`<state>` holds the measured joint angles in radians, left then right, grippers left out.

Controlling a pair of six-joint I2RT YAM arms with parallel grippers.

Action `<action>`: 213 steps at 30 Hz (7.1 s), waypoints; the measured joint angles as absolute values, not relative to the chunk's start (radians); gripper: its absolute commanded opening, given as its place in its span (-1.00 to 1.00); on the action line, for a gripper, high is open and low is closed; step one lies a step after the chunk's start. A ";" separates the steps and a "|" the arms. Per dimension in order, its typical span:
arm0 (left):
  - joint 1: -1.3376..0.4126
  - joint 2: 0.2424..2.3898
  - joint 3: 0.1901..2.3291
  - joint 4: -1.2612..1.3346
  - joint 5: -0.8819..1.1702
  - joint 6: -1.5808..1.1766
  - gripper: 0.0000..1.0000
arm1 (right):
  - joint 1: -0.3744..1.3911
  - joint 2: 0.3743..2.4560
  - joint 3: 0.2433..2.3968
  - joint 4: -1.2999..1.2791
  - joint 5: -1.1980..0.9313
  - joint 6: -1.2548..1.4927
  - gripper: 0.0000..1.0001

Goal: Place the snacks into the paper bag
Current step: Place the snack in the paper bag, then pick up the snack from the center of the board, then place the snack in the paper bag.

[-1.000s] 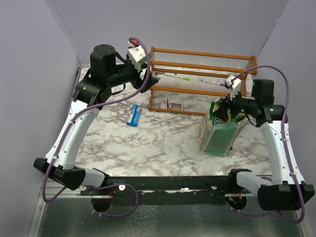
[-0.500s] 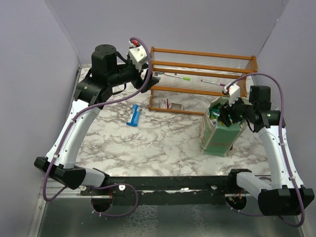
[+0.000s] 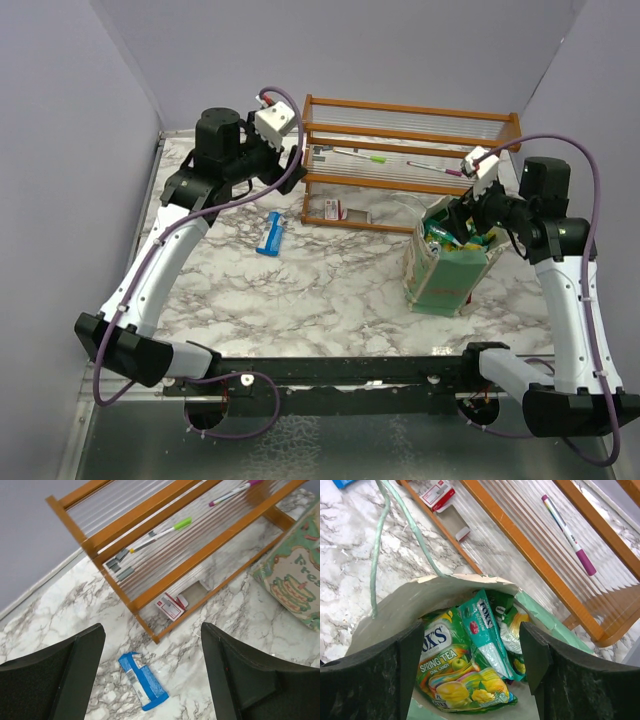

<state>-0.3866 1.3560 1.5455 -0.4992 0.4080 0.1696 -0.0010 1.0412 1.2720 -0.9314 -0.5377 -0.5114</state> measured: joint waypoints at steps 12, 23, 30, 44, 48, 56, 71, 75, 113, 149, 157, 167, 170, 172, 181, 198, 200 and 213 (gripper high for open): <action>-0.259 1.308 1.372 -0.439 0.242 0.084 0.98 | -0.035 1.023 1.332 -0.942 -0.574 -0.455 0.93; -0.098 1.404 1.213 -0.468 0.246 0.124 0.98 | -0.096 0.981 1.348 -0.943 -0.599 -0.438 0.94; 0.129 1.539 1.221 -0.461 0.250 0.191 0.92 | -0.113 0.939 1.339 -0.942 -0.628 -0.438 0.94; 0.303 2.027 1.636 -0.479 0.287 0.284 0.32 | -0.124 0.936 1.293 -0.942 -0.653 -0.439 0.95; 0.302 2.114 1.712 -0.506 0.300 0.292 0.10 | -0.126 0.936 1.277 -0.941 -0.653 -0.439 0.95; 0.302 2.163 1.722 -0.527 0.307 0.295 -0.20 | -0.136 0.937 1.272 -0.941 -0.668 -0.439 0.95; 0.301 2.181 1.726 -0.561 0.346 0.358 -0.97 | -0.139 0.921 1.272 -0.948 -0.679 -0.439 0.96; 0.301 2.160 1.711 -0.574 0.376 0.387 -1.00 | -0.139 0.907 1.272 -0.952 -0.681 -0.439 0.96; -0.514 1.551 1.935 -0.886 0.825 0.327 -1.00 | -0.139 1.000 1.343 -0.852 -1.213 -0.459 0.60; -0.799 1.745 2.089 -0.958 1.028 0.323 -1.00 | 0.006 1.155 1.400 -0.939 -1.456 -0.825 -0.08; -0.799 1.747 2.089 -0.966 1.029 0.322 -1.00 | 0.031 1.119 1.369 -0.947 -1.425 -0.826 -0.53; -0.800 1.747 2.088 -0.975 1.029 0.320 -0.94 | 0.032 1.050 1.311 -0.942 -1.393 -0.801 -0.97; -0.801 1.746 2.083 -0.980 1.028 0.321 -0.65 | 0.032 1.010 1.277 -0.907 -1.372 -0.760 -0.98; -0.801 1.743 2.074 -0.977 1.028 0.324 -0.40 | 0.032 0.978 1.250 -0.888 -1.347 -0.730 -0.97; -0.801 1.682 2.041 -0.970 0.954 0.356 0.26 | -0.015 0.869 1.198 -0.859 -1.245 -0.609 -0.98; -0.731 1.496 1.912 -0.962 0.667 0.443 0.56 | -0.263 0.790 1.328 -0.976 -0.804 -0.586 -0.97; -0.708 1.482 1.880 -0.950 0.642 0.442 0.59 | -0.264 0.801 1.345 -1.009 -0.762 -0.618 -0.97; -0.616 1.440 1.785 -0.899 0.567 0.414 0.76 | -0.264 0.952 1.366 -1.188 -0.519 -0.768 -0.97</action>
<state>-0.6159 1.4399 1.7855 -0.8986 0.5667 0.4141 -0.2638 0.9524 1.3663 -1.1877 -0.5186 -0.7677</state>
